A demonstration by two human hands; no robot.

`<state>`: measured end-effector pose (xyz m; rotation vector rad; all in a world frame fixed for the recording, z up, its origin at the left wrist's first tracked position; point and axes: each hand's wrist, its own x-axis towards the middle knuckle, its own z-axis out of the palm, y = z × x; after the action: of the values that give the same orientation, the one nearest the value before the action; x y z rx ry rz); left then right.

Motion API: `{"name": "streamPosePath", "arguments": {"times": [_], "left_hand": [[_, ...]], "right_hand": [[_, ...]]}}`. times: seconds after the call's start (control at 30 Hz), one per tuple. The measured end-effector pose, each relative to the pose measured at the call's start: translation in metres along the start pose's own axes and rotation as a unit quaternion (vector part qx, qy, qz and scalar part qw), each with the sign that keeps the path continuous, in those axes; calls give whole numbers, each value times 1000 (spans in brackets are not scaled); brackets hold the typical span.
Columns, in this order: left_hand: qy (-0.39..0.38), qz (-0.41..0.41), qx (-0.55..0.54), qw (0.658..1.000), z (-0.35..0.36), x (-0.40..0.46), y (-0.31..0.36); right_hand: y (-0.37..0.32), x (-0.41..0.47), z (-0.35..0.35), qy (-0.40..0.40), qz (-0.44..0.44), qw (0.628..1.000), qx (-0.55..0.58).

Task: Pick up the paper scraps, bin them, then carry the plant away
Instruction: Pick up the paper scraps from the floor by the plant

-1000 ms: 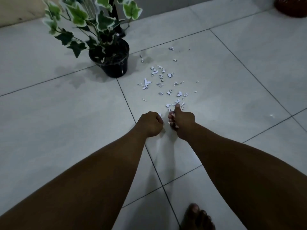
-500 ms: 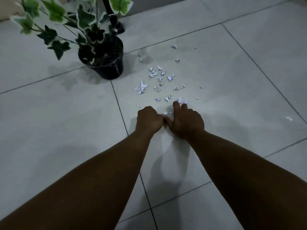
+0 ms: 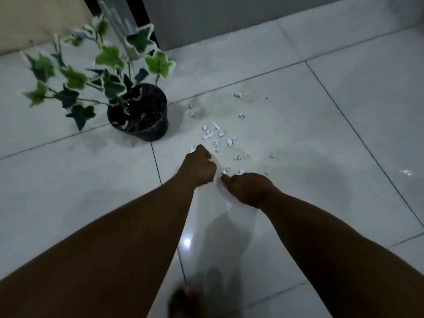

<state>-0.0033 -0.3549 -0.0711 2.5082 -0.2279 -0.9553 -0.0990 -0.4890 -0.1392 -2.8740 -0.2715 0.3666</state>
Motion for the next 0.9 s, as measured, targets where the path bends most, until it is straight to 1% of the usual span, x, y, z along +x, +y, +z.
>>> {"name": "streamPosePath", "arguments": {"times": [0.03, 0.1, 0.2, 0.27, 0.3, 0.33, 0.37, 0.43, 0.47, 0.5, 0.53, 0.6, 0.63, 0.67, 0.7, 0.73, 0.77, 0.8, 0.83, 0.9], "left_hand": [[9, 17, 56, 998, -11, 5, 1], [18, 30, 136, 990, -28, 17, 1], [33, 50, 152, 987, -35, 39, 6], [58, 58, 142, 986, -30, 51, 11], [74, 60, 133, 986, -24, 53, 15], [96, 63, 126, 985, -18, 54, 19], [117, 68, 111, 985, -10, 54, 24], [138, 75, 88, 984, 2, 51, 31], [143, 84, 84, 983, 6, 50, 34], [147, 91, 87, 981, 9, 51, 34], [151, 95, 93, 980, 10, 50, 33], [152, 90, 106, 978, 8, 51, 31], [155, 85, 111, 978, 6, 52, 29], [159, 76, 117, 977, 2, 53, 27], [160, 64, 125, 977, 0, 54, 26], [159, 44, 137, 977, -3, 54, 24], [154, 23, 150, 976, -5, 55, 23], [145, -4, 158, 977, -7, 54, 20], [137, -36, 157, 977, -9, 52, 19], [123, -99, 148, 976, -10, 51, 13]], "right_hand": [[1, 6, -8, -1, 28, 999, 18], [1, 14, -21, 6, 95, 993, 69], [9, 22, -35, 31, 147, 974, 167], [18, 22, -42, 83, 197, 953, 215], [22, 22, -46, 74, 228, 946, 220], [24, 22, -49, 60, 270, 927, 255], [27, 22, -48, 60, 323, 878, 349], [25, 23, -46, 94, 393, 725, 557], [23, 26, -46, 131, 405, 666, 613], [23, 30, -46, 168, 408, 629, 640], [23, 34, -50, 195, 410, 610, 650], [30, 41, -59, 224, 414, 565, 678], [37, 44, -62, 229, 404, 562, 684], [43, 46, -64, 230, 388, 581, 677], [52, 46, -62, 235, 379, 626, 640], [59, 45, -58, 239, 368, 695, 570], [67, 42, -53, 240, 363, 765, 475], [71, 38, -47, 233, 366, 815, 384], [73, 33, -43, 233, 381, 836, 320], [77, 23, -35, 239, 408, 840, 267]]}}
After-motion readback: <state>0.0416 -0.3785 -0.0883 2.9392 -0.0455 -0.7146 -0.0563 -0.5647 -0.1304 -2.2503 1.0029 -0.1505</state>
